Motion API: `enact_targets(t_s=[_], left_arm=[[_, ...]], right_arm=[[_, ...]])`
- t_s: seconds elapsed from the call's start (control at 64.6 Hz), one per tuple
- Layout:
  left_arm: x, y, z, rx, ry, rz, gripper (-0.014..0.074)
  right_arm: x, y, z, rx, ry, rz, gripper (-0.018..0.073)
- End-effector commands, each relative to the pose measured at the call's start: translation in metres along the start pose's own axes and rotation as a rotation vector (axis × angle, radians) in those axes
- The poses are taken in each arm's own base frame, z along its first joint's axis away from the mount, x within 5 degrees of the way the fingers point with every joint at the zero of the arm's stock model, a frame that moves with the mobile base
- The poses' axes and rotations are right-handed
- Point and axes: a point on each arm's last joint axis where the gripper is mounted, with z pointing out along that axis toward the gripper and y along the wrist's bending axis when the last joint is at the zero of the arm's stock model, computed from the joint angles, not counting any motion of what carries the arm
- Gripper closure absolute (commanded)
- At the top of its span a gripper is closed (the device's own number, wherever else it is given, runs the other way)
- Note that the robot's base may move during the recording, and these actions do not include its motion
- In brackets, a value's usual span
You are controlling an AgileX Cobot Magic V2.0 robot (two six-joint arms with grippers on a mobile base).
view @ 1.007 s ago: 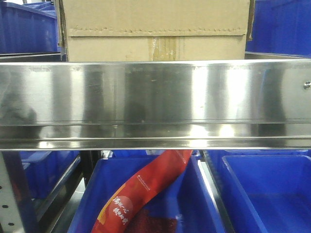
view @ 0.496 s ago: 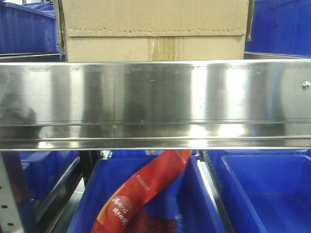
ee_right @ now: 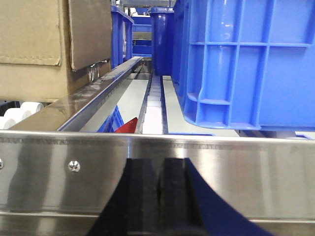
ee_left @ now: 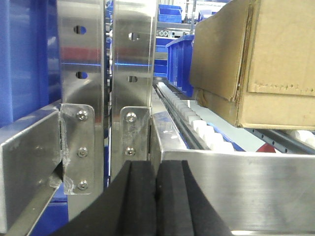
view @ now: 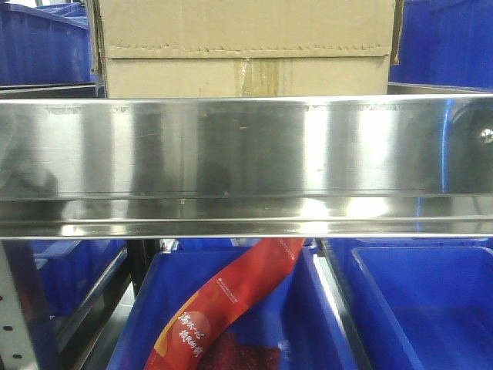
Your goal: Stack two boxes on right shelf middle
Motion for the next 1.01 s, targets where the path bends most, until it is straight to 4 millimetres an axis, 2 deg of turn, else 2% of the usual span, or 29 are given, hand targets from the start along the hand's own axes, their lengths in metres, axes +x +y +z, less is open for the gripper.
enact_targets(t_s=[0.0,0.991], left_arm=[[-0.0028,0.0001,-0.0005,-0.003,-0.027,-0.005,0.0708],[-0.0028,0.0001,-0.0005,-0.003,-0.027,-0.005,0.0708]], right_arm=[[-0.0026,-0.0008,-0.0004,0.011,-0.037,-0.009,0.0713],[-0.0026,-0.0008,-0.0004,0.011,-0.037,-0.009,0.0713]])
